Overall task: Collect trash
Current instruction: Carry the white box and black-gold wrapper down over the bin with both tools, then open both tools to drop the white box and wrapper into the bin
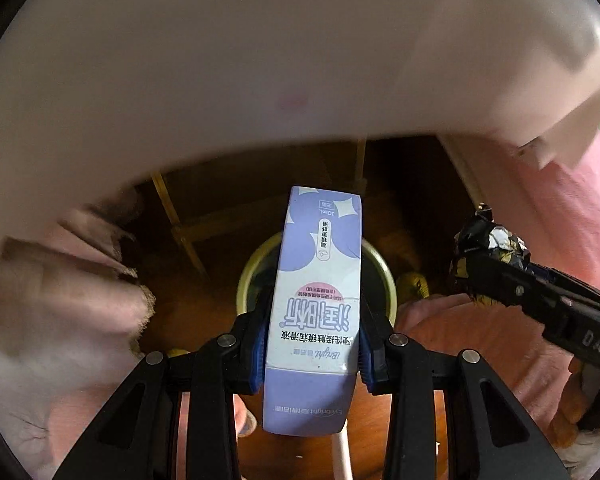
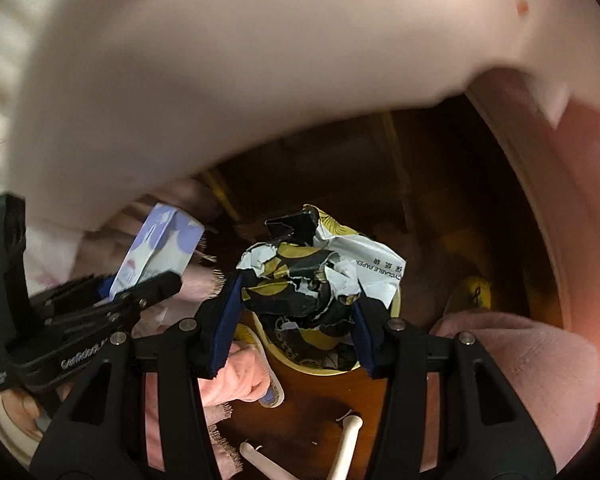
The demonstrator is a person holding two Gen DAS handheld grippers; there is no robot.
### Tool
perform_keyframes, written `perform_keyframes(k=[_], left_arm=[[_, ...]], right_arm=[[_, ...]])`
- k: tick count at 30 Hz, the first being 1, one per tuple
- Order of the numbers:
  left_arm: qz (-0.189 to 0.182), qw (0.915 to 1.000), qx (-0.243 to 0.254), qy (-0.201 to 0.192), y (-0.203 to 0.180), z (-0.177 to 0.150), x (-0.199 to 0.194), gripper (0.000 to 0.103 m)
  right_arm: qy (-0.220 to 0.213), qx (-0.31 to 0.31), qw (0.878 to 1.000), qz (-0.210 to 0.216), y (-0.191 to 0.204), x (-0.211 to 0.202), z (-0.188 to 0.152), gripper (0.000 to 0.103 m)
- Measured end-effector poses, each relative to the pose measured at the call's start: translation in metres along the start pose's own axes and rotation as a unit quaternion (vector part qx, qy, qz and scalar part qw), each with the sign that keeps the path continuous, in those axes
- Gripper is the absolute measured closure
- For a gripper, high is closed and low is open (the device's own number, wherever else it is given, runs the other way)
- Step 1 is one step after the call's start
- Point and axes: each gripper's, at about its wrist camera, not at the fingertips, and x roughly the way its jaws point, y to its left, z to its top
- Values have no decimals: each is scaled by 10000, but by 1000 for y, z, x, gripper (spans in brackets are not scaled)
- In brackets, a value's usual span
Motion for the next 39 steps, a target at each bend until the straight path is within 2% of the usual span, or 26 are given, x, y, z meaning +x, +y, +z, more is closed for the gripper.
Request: perform_keyframes(k=[5,10,14,25,29,30,32,34,36,39], left_arm=[[-42,9992,-188,351,4,-15,42,68],[-97,9976,-294,622,-3,8,79,68],[-204,9962,-377,757,0,12,96,68],[-434,9942,-406,894,18,17,115,67],[-363,9942,-412,919,18,18,114,66],[-336,9942,-420,929,18,19,115,64],[-297,9941,-446,948,17,19,114,50],[-240,9941,-485,938,18,19,113,30],[-162,9946,-538,877,20,20,111,26],[-92,9948,-603,822,23,21,109,23]], right_arm=[[136,260,9994,-179,-23,34,-9,56],[413,363,9983,-195,-26,63,1,56],[574,290,9977,-234,-26,76,6,56],[869,295,9955,-221,-25,102,4,52],[871,307,9956,-188,-25,103,5,48],[890,317,9954,-174,-25,104,5,46],[924,341,9950,-168,-26,106,6,43],[923,337,9951,-150,-27,106,6,41],[904,322,9953,-138,-27,106,6,37],[886,288,9956,-119,-27,107,6,36]])
